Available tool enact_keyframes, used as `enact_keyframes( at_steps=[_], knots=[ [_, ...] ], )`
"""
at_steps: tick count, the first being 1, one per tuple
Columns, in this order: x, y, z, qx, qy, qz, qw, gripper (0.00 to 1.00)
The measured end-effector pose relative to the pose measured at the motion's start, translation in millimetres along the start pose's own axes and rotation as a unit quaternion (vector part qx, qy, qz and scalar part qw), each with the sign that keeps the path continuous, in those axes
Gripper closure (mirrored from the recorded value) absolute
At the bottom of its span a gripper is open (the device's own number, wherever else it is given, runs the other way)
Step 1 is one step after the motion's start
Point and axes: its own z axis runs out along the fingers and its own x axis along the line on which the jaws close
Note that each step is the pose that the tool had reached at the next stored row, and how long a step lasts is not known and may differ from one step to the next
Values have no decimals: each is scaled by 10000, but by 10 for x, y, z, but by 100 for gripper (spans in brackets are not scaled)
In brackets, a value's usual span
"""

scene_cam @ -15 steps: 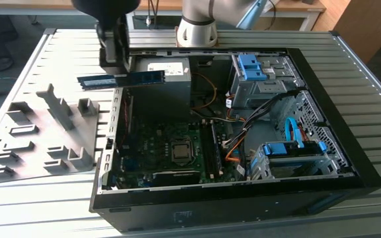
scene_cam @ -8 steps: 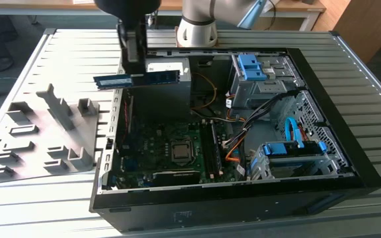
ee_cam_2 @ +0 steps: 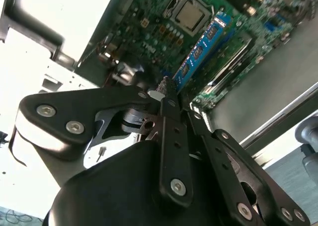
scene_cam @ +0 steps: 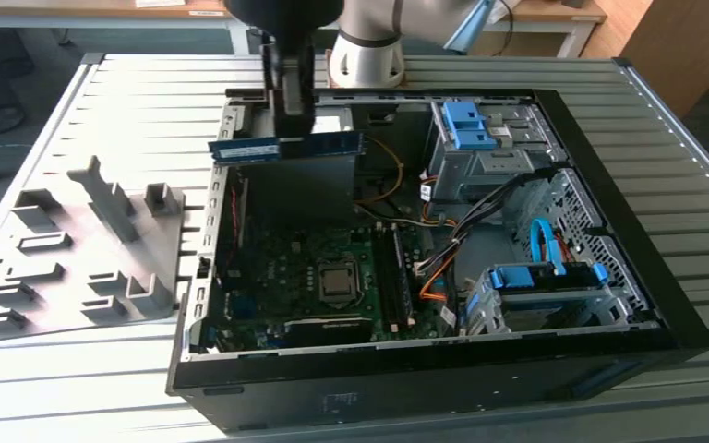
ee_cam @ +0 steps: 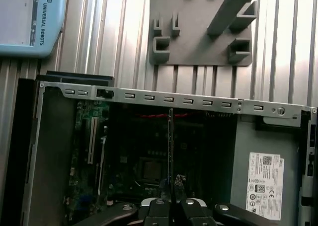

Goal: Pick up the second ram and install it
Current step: 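Pick up the second ram and move it above second insertion slot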

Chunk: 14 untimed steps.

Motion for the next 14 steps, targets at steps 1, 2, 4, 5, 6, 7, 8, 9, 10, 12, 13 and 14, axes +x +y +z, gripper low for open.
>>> enact_keyframes(
  at_steps=[1,2,4,5,6,7,8,9,10,12,13,14],
  knots=[
    [3,-34,-2,0,0,0,10000,86],
    [5,-69,-3,-1,0,0,10000,86],
    [11,-139,-7,-2,0,-1,10000,86],
    [13,-175,-8,-3,0,0,10000,86],
    [16,-209,-10,-3,0,0,10000,86],
    [19,-247,-11,-4,0,0,10000,86],
    [21,-282,-13,-4,0,0,10000,86],
    [24,-316,-15,-5,0,0,10000,86],
    [26,-348,-16,-5,0,0,10000,86],
    [32,-415,-19,-6,0,0,10000,86],
    [34,-449,-21,-7,0,0,10000,86],
    [37,-485,-22,-8,0,0,10000,86]
  ],
)
